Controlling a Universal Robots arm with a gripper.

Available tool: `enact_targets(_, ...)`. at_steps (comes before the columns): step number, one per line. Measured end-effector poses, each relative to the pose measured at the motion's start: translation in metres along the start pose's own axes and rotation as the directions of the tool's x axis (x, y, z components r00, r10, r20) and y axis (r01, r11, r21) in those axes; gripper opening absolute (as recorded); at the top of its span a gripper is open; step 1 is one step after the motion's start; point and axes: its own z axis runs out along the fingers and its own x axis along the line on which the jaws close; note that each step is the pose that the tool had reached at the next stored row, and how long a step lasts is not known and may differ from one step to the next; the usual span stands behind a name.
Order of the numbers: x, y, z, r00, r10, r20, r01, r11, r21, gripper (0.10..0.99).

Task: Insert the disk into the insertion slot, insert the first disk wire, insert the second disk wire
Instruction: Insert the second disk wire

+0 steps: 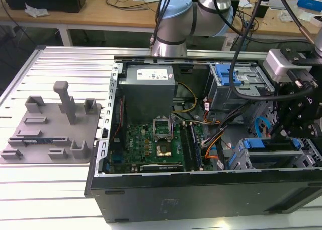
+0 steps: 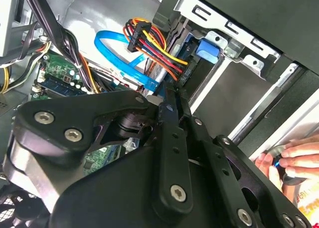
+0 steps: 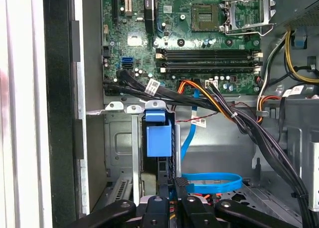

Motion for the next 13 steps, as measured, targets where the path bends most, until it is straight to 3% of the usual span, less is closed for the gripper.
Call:
enact_targets(10,0.0006,-0.0001,0.0099,0.9999,-0.013,-0.0005,0.013,0.9999,0.0,0.161)
enact_targets(12,0.0005,0.0,0.011,0.9999,-0.014,0.0021,0.014,0.9999,0.0,0.173)
enact_targets(13,0.0004,0.0002,0.0077,0.9999,-0.014,-0.0023,0.014,0.9999,0.0,0.235)
